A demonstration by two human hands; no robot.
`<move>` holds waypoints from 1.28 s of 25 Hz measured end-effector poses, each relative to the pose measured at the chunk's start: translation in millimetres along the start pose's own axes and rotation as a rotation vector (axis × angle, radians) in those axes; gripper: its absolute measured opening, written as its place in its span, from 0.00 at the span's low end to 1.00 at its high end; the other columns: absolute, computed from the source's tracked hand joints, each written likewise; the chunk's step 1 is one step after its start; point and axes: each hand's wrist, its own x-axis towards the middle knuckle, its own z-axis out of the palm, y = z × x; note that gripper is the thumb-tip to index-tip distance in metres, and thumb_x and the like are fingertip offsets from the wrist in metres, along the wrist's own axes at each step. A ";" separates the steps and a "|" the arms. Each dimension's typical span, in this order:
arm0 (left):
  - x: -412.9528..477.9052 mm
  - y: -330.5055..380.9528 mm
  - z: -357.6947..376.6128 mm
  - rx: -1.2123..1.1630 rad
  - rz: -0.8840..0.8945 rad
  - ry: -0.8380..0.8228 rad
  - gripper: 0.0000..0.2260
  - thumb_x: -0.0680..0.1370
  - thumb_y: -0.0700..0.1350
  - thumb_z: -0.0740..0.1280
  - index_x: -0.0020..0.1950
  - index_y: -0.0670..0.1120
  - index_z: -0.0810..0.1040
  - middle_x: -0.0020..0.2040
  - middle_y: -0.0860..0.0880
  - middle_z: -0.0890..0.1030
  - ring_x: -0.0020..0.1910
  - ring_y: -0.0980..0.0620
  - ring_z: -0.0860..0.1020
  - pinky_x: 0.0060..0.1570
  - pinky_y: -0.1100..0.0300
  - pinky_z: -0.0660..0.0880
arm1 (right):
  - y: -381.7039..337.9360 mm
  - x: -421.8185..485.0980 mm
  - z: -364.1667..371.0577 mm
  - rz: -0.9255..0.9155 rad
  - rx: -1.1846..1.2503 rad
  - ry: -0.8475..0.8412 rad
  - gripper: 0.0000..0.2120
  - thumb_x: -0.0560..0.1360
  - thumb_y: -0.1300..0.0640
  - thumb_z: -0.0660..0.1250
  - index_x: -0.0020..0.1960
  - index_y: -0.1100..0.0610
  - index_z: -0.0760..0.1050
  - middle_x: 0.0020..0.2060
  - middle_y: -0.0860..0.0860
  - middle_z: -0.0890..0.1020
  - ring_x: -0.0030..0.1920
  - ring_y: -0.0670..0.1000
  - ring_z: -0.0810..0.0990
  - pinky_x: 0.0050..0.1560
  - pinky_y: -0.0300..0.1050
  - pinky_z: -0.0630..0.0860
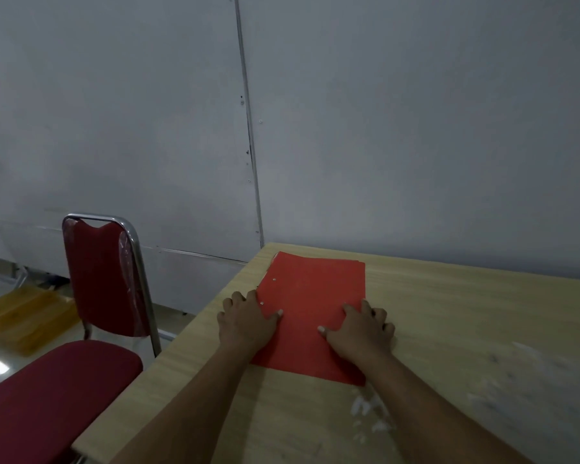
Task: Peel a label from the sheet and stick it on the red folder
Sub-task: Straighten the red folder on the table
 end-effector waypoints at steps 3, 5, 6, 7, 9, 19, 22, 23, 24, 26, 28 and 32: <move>-24.4 15.3 -1.0 0.015 0.024 -0.016 0.33 0.75 0.68 0.58 0.74 0.49 0.64 0.65 0.43 0.69 0.64 0.43 0.68 0.61 0.47 0.68 | 19.3 -17.6 -12.7 0.014 0.000 -0.020 0.41 0.69 0.28 0.63 0.77 0.43 0.62 0.79 0.52 0.56 0.75 0.59 0.54 0.71 0.57 0.56; -41.9 27.5 -1.3 0.027 0.042 -0.020 0.33 0.76 0.67 0.58 0.73 0.48 0.65 0.65 0.43 0.69 0.64 0.43 0.68 0.62 0.48 0.68 | 34.7 -29.8 -19.9 0.025 0.001 -0.028 0.42 0.69 0.28 0.64 0.78 0.43 0.61 0.79 0.52 0.56 0.75 0.59 0.54 0.72 0.57 0.56; -50.5 32.8 -1.8 0.033 0.051 -0.020 0.32 0.76 0.67 0.58 0.73 0.48 0.65 0.65 0.43 0.69 0.64 0.43 0.68 0.62 0.48 0.68 | 42.2 -35.5 -22.8 0.028 0.002 -0.028 0.42 0.69 0.28 0.63 0.78 0.43 0.61 0.79 0.51 0.56 0.75 0.59 0.54 0.72 0.58 0.56; -60.1 38.8 -3.2 0.036 0.059 -0.018 0.32 0.76 0.66 0.58 0.72 0.47 0.66 0.65 0.43 0.69 0.64 0.43 0.68 0.62 0.49 0.68 | 50.1 -42.5 -27.0 0.030 0.002 -0.027 0.42 0.69 0.28 0.63 0.78 0.43 0.61 0.79 0.51 0.56 0.76 0.58 0.54 0.72 0.58 0.56; -76.8 50.8 -5.2 0.034 0.066 -0.011 0.31 0.76 0.66 0.58 0.71 0.46 0.67 0.65 0.43 0.69 0.64 0.43 0.68 0.62 0.49 0.68 | 64.6 -54.0 -34.0 0.038 0.003 -0.033 0.42 0.68 0.27 0.63 0.78 0.42 0.61 0.80 0.51 0.55 0.76 0.58 0.54 0.72 0.58 0.56; -131.7 96.2 -7.1 0.039 0.097 -0.033 0.32 0.76 0.65 0.59 0.71 0.43 0.66 0.66 0.42 0.68 0.65 0.43 0.67 0.64 0.49 0.66 | 121.1 -94.2 -62.0 0.073 0.017 -0.035 0.42 0.68 0.27 0.65 0.77 0.42 0.62 0.80 0.50 0.56 0.77 0.58 0.53 0.73 0.58 0.55; -133.3 97.8 -6.0 0.032 0.093 -0.038 0.32 0.76 0.64 0.58 0.72 0.43 0.65 0.66 0.42 0.68 0.65 0.43 0.67 0.64 0.49 0.66 | 124.5 -96.3 -63.4 0.059 0.034 -0.036 0.42 0.67 0.27 0.65 0.77 0.42 0.62 0.80 0.50 0.57 0.77 0.58 0.53 0.74 0.59 0.54; -133.4 96.8 -5.0 0.030 0.095 -0.033 0.32 0.76 0.64 0.58 0.72 0.43 0.65 0.66 0.42 0.68 0.65 0.43 0.67 0.64 0.49 0.66 | 125.3 -97.1 -62.6 0.055 0.039 -0.032 0.42 0.67 0.27 0.65 0.77 0.41 0.62 0.80 0.50 0.57 0.77 0.58 0.53 0.73 0.59 0.55; -133.5 96.0 -4.0 0.030 0.097 -0.029 0.32 0.76 0.64 0.58 0.72 0.43 0.65 0.66 0.42 0.69 0.65 0.43 0.67 0.64 0.49 0.66 | 126.3 -97.9 -61.3 0.052 0.042 -0.024 0.42 0.67 0.26 0.65 0.77 0.41 0.62 0.80 0.50 0.57 0.77 0.58 0.53 0.73 0.59 0.55; -132.9 93.7 -2.1 0.040 0.104 -0.024 0.32 0.77 0.65 0.57 0.72 0.43 0.65 0.66 0.42 0.69 0.65 0.43 0.68 0.64 0.49 0.67 | 126.6 -99.2 -58.8 0.047 0.035 -0.008 0.42 0.67 0.25 0.64 0.77 0.41 0.63 0.79 0.50 0.57 0.77 0.58 0.54 0.73 0.60 0.55; -131.6 93.4 -1.5 0.049 0.107 -0.019 0.32 0.77 0.65 0.57 0.73 0.43 0.64 0.66 0.42 0.69 0.65 0.43 0.68 0.64 0.49 0.67 | 126.3 -99.0 -58.1 0.050 0.032 -0.002 0.42 0.66 0.24 0.63 0.76 0.40 0.63 0.79 0.50 0.57 0.77 0.58 0.54 0.73 0.60 0.56; -130.2 94.8 0.3 0.062 0.100 -0.009 0.32 0.77 0.64 0.57 0.72 0.43 0.65 0.66 0.42 0.69 0.65 0.43 0.68 0.63 0.48 0.67 | 126.6 -98.0 -56.9 0.060 0.032 0.004 0.43 0.65 0.24 0.63 0.76 0.39 0.64 0.79 0.49 0.58 0.76 0.58 0.54 0.72 0.60 0.56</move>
